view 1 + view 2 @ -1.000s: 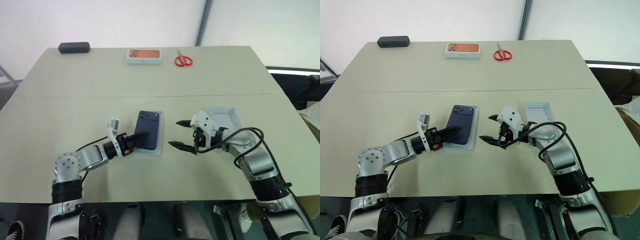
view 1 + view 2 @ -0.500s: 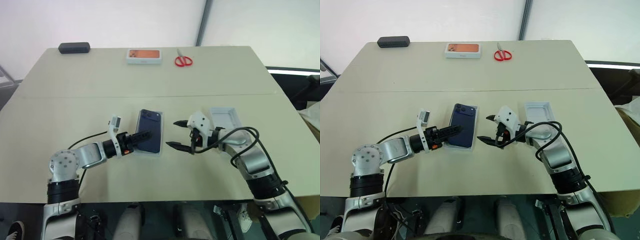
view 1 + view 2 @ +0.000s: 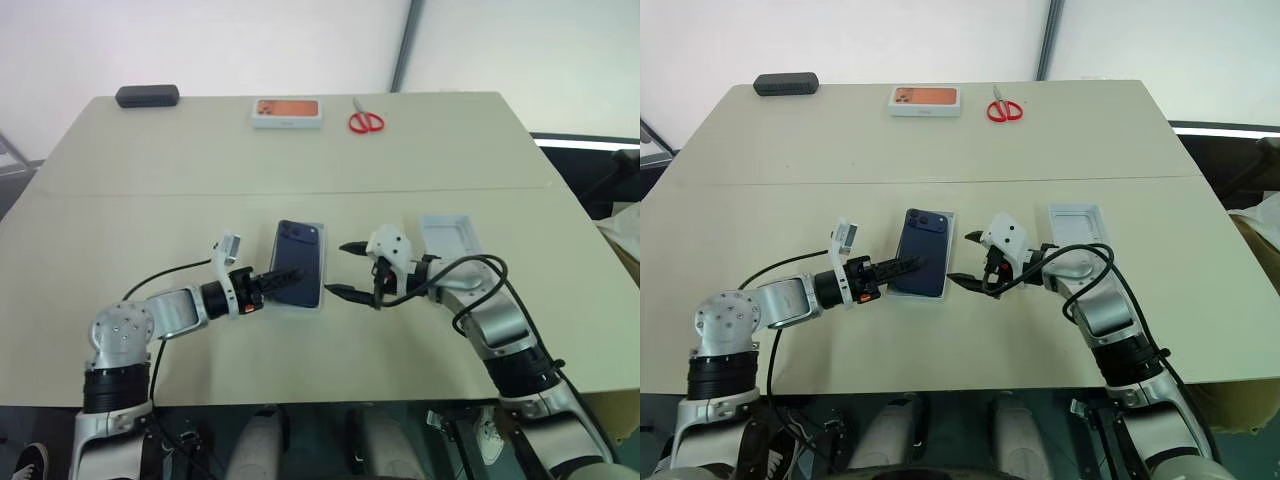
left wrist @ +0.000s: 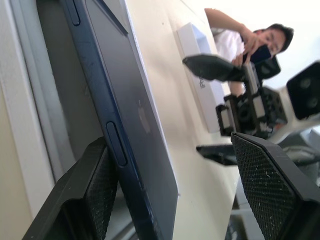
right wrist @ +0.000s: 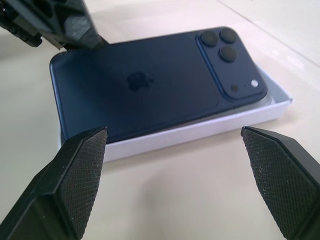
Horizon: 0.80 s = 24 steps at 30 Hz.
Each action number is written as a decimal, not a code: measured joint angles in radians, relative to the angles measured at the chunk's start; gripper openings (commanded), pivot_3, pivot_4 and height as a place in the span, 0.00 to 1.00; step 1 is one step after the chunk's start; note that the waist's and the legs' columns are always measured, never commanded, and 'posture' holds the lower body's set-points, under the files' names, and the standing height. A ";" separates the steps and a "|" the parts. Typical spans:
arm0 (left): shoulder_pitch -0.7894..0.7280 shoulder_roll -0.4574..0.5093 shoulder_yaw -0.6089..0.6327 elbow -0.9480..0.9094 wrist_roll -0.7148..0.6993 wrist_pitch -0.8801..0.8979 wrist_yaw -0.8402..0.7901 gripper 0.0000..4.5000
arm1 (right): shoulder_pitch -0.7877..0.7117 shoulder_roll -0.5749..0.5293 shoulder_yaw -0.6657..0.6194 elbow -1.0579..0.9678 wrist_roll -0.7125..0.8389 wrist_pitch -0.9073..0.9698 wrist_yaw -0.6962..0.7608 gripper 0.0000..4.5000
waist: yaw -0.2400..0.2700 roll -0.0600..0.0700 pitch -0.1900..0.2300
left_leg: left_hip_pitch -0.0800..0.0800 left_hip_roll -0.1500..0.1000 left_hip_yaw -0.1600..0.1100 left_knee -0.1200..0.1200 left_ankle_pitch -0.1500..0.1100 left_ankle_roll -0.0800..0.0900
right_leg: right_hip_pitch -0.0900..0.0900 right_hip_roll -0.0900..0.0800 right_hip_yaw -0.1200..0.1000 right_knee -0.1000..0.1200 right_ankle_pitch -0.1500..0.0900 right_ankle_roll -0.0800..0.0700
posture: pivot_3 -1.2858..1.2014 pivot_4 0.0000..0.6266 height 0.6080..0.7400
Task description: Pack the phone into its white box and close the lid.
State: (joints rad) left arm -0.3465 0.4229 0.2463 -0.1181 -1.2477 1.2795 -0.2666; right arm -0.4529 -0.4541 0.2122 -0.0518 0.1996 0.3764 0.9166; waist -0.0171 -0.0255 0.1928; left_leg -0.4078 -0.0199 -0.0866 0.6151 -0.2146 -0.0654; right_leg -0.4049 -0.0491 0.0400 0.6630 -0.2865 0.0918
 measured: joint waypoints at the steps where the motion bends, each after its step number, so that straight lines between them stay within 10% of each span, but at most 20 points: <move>1: 0.001 0.004 0.000 -0.002 0.003 0.000 -0.002 0.81 | 0.000 0.002 0.000 0.001 0.000 -0.001 -0.001 1.00 | 0.000 0.000 0.000 | 0.000 0.000 0.000 0.000 0.000 0.000 | 0.000 0.000 0.000 0.000 0.000 0.000 | 0.52 0.24 1.00; 22: 0.033 0.125 -0.029 -0.023 0.179 -0.089 -0.131 0.81 | -0.020 0.014 0.014 0.040 -0.002 -0.021 -0.003 1.00 | -0.001 0.000 0.000 | 0.000 0.000 0.000 0.000 0.000 0.000 | 0.000 0.000 0.000 0.000 0.000 0.000 | 0.52 0.24 1.00; 24: 0.038 0.126 -0.028 -0.023 0.192 -0.091 -0.137 0.69 | -0.020 0.014 0.015 0.040 -0.002 -0.022 -0.001 1.00 | 0.000 0.000 0.000 | 0.000 0.000 0.000 0.000 0.000 0.000 | 0.000 0.000 0.000 0.000 0.000 0.000 | 0.52 0.24 1.00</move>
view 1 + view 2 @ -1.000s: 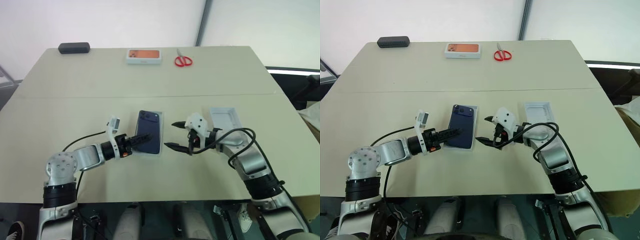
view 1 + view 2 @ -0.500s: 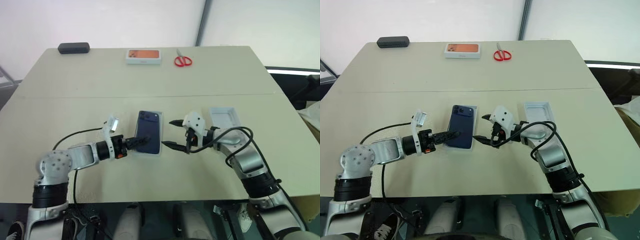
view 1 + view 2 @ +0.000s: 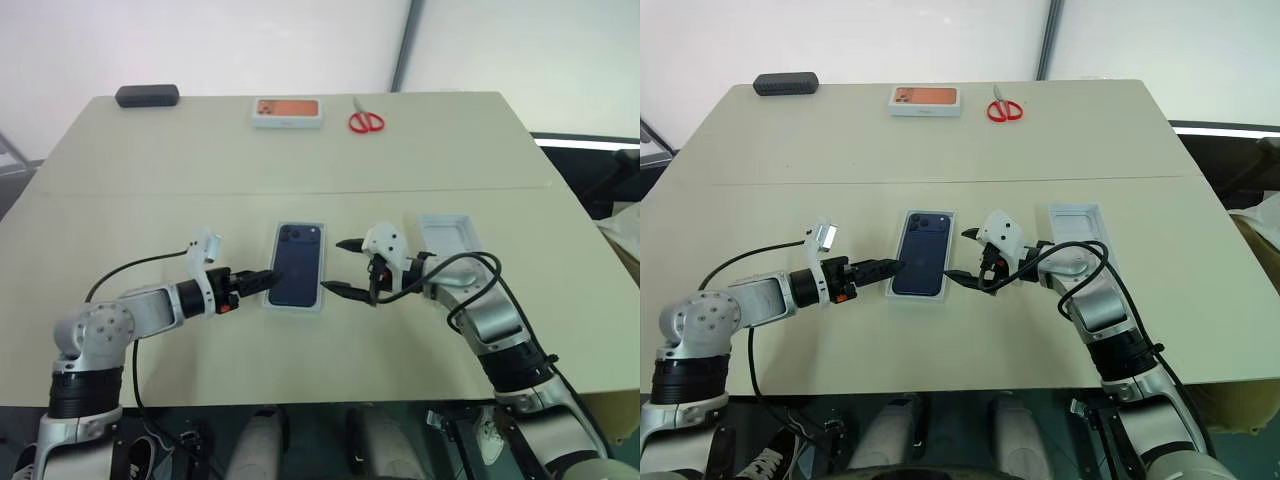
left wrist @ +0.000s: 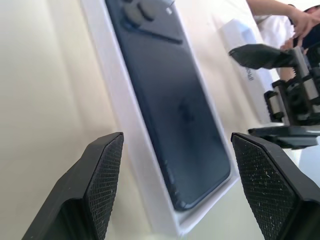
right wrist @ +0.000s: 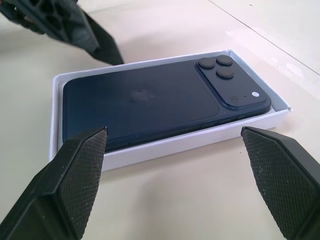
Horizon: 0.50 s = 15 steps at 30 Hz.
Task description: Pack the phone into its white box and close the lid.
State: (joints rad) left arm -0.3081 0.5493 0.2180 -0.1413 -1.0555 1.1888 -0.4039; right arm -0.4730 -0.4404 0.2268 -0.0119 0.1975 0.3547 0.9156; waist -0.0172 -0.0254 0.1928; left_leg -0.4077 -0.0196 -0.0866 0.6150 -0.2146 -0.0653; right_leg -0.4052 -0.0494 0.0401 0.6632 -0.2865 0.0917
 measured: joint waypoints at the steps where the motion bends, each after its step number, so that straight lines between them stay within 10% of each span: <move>1: 0.000 0.002 0.003 0.002 0.005 -0.004 -0.002 0.62 | 0.000 0.000 0.001 0.000 0.000 -0.001 0.003 1.00 | 0.000 0.000 0.000 | 0.000 0.000 0.000 0.000 0.000 0.000 | 0.000 0.000 0.000 0.000 0.000 0.000 | 0.52 0.24 1.00; 7: -0.017 0.028 0.041 0.062 0.082 -0.080 -0.004 0.00 | 0.000 0.000 0.002 0.016 -0.011 -0.019 0.009 0.45 | 0.000 0.000 0.000 | 0.000 0.000 0.000 0.000 0.000 0.000 | 0.000 0.000 0.000 0.000 0.000 0.000 | 0.52 0.24 1.00; 11: -0.019 0.034 0.034 0.071 0.133 -0.110 -0.019 0.00 | -0.002 -0.001 0.009 0.040 -0.047 -0.057 0.001 0.01 | 0.000 0.000 0.000 | 0.000 0.000 0.001 0.000 0.000 0.000 | 0.000 0.000 0.000 0.000 0.000 0.000 | 0.52 0.24 1.00; 15: -0.017 0.007 -0.010 0.082 0.178 -0.119 -0.031 0.00 | -0.002 -0.002 0.037 0.069 -0.089 -0.093 -0.009 0.01 | 0.000 0.000 0.000 | 0.000 0.000 0.001 0.000 0.000 0.000 | 0.000 0.000 0.000 0.000 0.000 0.000 | 0.52 0.24 1.00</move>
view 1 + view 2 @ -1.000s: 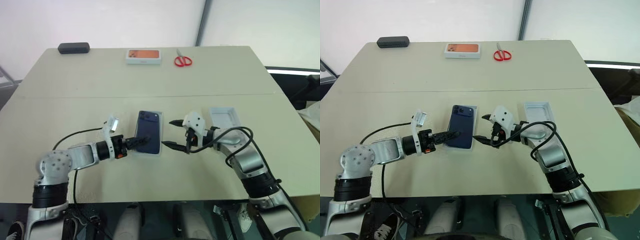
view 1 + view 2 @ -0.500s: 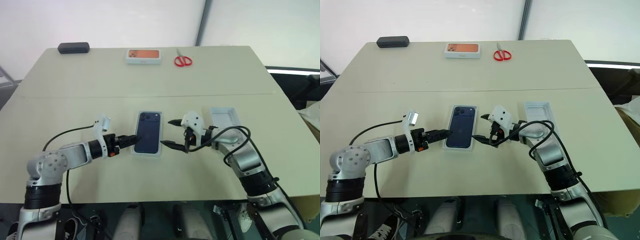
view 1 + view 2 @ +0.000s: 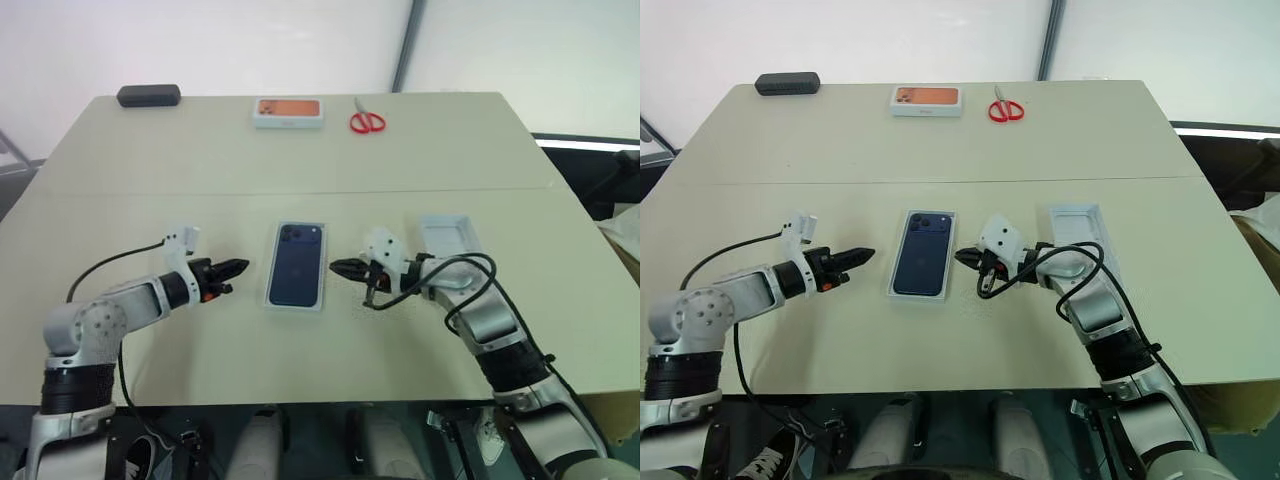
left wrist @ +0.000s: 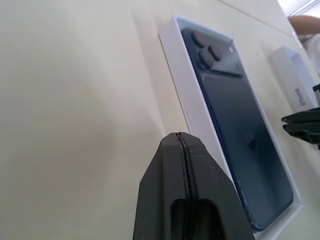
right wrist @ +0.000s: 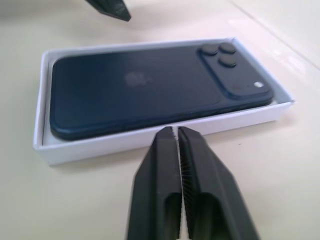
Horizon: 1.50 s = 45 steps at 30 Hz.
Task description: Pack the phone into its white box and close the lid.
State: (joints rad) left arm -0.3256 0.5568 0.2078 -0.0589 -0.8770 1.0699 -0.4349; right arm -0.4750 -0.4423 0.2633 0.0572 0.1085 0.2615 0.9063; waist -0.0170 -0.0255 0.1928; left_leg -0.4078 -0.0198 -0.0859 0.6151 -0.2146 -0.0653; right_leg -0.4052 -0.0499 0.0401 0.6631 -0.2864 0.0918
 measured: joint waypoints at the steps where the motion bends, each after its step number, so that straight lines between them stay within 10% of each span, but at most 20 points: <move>1: 0.002 -0.002 -0.018 0.002 0.019 -0.007 -0.004 0.00 | 0.000 0.000 0.003 0.006 -0.008 -0.008 -0.001 0.01 | 0.000 0.000 0.000 | 0.000 0.000 0.000 0.000 0.000 0.000 | 0.000 0.000 0.000 0.000 0.000 0.000 | 0.52 0.24 1.00; 45: -0.237 -0.422 -0.232 0.281 0.345 -0.214 -0.127 0.00 | 0.031 -0.230 -0.096 0.125 -0.103 -0.136 0.030 0.01 | 0.027 0.000 -0.001 | 0.001 -0.003 -0.001 0.007 -0.001 0.003 | 0.008 -0.001 -0.002 -0.002 0.001 0.003 | 0.52 0.24 1.00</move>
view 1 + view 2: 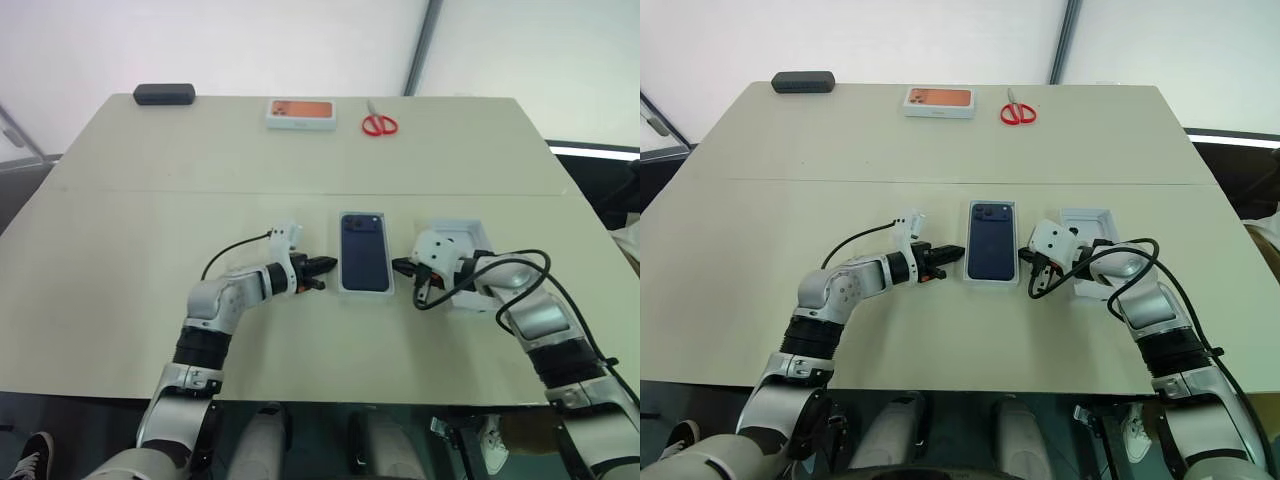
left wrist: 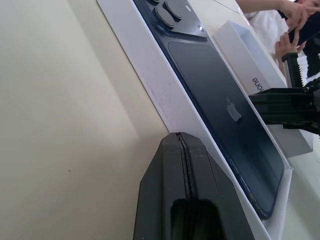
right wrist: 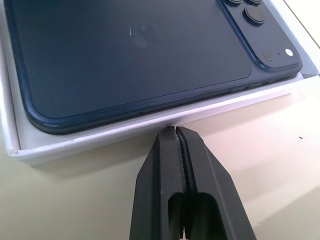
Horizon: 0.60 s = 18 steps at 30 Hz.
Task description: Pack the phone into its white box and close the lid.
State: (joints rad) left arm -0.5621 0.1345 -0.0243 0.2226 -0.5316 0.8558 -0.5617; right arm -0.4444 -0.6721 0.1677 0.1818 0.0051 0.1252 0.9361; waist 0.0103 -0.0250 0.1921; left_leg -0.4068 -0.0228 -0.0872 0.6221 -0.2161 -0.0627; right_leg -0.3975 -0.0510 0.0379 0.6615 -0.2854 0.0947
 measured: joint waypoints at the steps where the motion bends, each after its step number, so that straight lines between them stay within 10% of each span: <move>1: 0.000 0.001 0.000 0.001 0.000 0.000 -0.001 0.00 | 0.002 -0.001 -0.001 0.000 0.001 -0.001 0.000 0.01 | 0.000 0.000 0.000 | 0.000 0.000 0.000 0.000 0.000 0.000 | 0.000 0.000 0.000 0.000 0.000 0.000 | 0.52 0.24 1.00; 15: 0.048 0.141 0.014 -0.060 0.009 -0.020 -0.058 0.00 | -0.003 -0.009 -0.021 0.024 -0.011 0.003 -0.049 0.01 | -0.031 0.000 0.000 | 0.001 0.002 0.000 0.000 0.000 0.000 | 0.000 0.002 0.001 0.001 0.000 0.000 | 0.52 0.24 1.00; 18: 0.052 0.185 0.037 -0.061 0.010 -0.036 -0.080 0.20 | -0.008 -0.008 -0.035 0.028 0.004 0.025 -0.052 0.00 | -0.030 0.000 0.000 | 0.001 0.002 0.000 -0.001 0.000 0.000 | -0.001 0.002 0.001 0.001 0.000 0.000 | 0.52 0.24 1.00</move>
State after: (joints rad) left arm -0.5099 0.3198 0.0130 0.1619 -0.5221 0.8197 -0.6421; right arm -0.4521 -0.6805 0.1326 0.2097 0.0091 0.1506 0.8840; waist -0.0198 -0.0247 0.1921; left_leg -0.4059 -0.0205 -0.0868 0.6216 -0.2161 -0.0626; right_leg -0.3983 -0.0488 0.0387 0.6626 -0.2854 0.0946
